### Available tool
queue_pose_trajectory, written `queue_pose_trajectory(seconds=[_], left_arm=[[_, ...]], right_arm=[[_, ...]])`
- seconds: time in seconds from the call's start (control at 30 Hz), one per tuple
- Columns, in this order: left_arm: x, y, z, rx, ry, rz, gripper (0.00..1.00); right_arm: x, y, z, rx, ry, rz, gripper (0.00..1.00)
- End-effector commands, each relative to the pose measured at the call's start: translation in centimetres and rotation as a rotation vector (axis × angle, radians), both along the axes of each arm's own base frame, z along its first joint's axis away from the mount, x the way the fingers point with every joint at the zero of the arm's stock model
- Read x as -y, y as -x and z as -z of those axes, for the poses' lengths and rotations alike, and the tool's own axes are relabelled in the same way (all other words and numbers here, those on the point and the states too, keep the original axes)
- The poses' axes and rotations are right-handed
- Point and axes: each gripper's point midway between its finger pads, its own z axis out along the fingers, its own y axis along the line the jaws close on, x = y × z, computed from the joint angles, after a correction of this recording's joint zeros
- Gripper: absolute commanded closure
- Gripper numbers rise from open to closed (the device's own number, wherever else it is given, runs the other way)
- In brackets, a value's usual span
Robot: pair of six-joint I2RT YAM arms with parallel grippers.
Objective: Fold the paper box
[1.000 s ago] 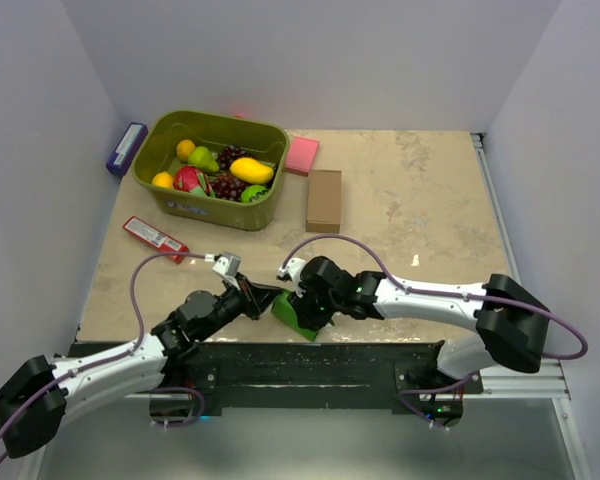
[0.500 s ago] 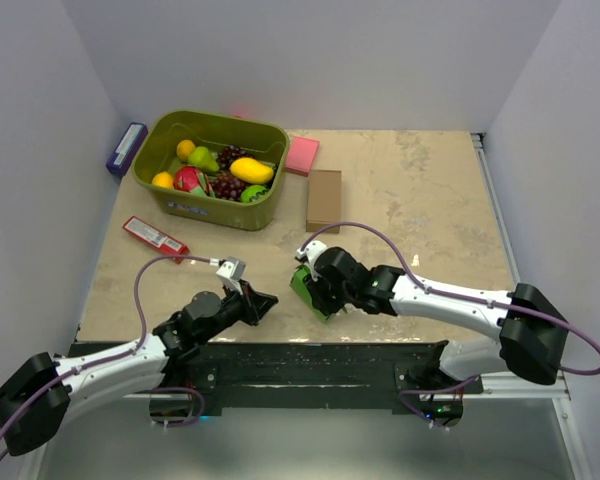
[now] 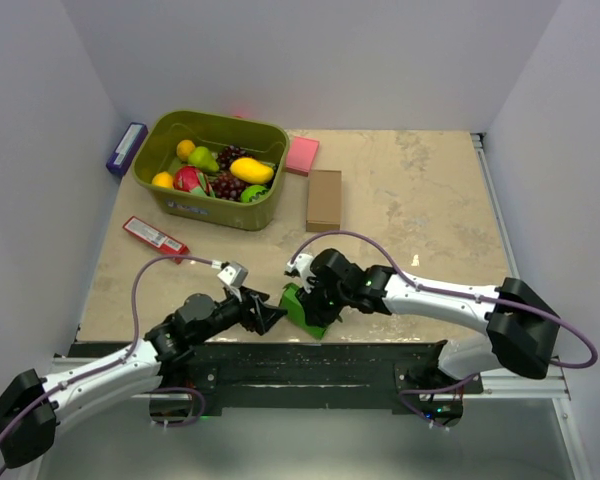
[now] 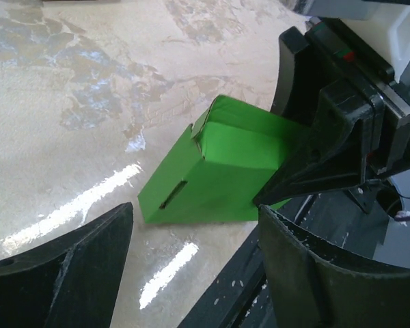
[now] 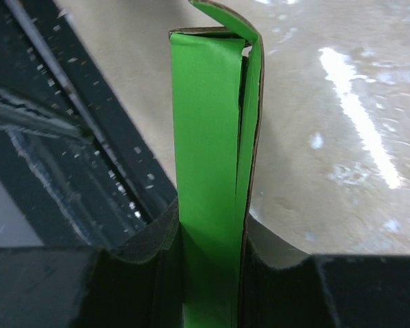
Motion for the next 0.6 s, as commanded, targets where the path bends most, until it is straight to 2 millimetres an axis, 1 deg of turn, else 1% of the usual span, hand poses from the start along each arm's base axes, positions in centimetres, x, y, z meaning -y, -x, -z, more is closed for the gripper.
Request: queue_pose_trajectory(seconds=[0.0,0.1,0.2,0.23,0.3,0.37,0.4,0.47,0.5,0.53,0.57], left_arm=[[0.2,0.6,-0.8,0.031,-0.028,0.072,0.20],[0.3,1.1,-1.3,0.044,-0.018,0.115,0.20],[0.9,2.1,-2.3,0.073,0.020,0.186,0.19],[1.2,2.7,-2.5,0.075,0.033,0.224,0.19],[1.7,3.2,-3.2,0.093,0.063,0.261,0.20],[2.0,4.0,-3.2,0.088,0.079,0.313,0.21],[2.3,4.2,-3.9,0.107,0.102,0.331,0.22],[2.6,5.4,-3.8,0.094,0.124,0.397,0.27],[2.8,5.6,-4.4,0.110,0.147,0.416,0.37],[2.9,6.4,-4.1,0.095,0.153,0.461,0.41],[3.0,6.9,-4.3,0.084,0.170,0.481,0.45]], right_arm=[[-2.3,2.4,-2.7,-0.070,-0.122,-0.174,1.00],[-2.5,3.1,-3.9,-0.086,-0.149,-0.215,1.00],[-2.8,4.0,-5.1,-0.106,-0.180,-0.263,1.00],[-2.9,4.3,-5.4,-0.118,-0.192,-0.282,1.00],[-2.6,4.7,-5.5,-0.125,-0.189,-0.305,1.00],[-2.5,5.4,-5.6,-0.147,-0.196,-0.334,1.00],[-2.4,5.7,-5.7,-0.151,-0.200,-0.354,1.00],[-2.3,6.0,-5.7,-0.164,-0.203,-0.371,1.00],[-2.3,6.2,-5.9,-0.163,-0.213,-0.384,1.00],[-2.2,6.4,-5.9,-0.168,-0.218,-0.393,1.00],[-2.4,6.7,-6.0,-0.174,-0.231,-0.408,1.00]])
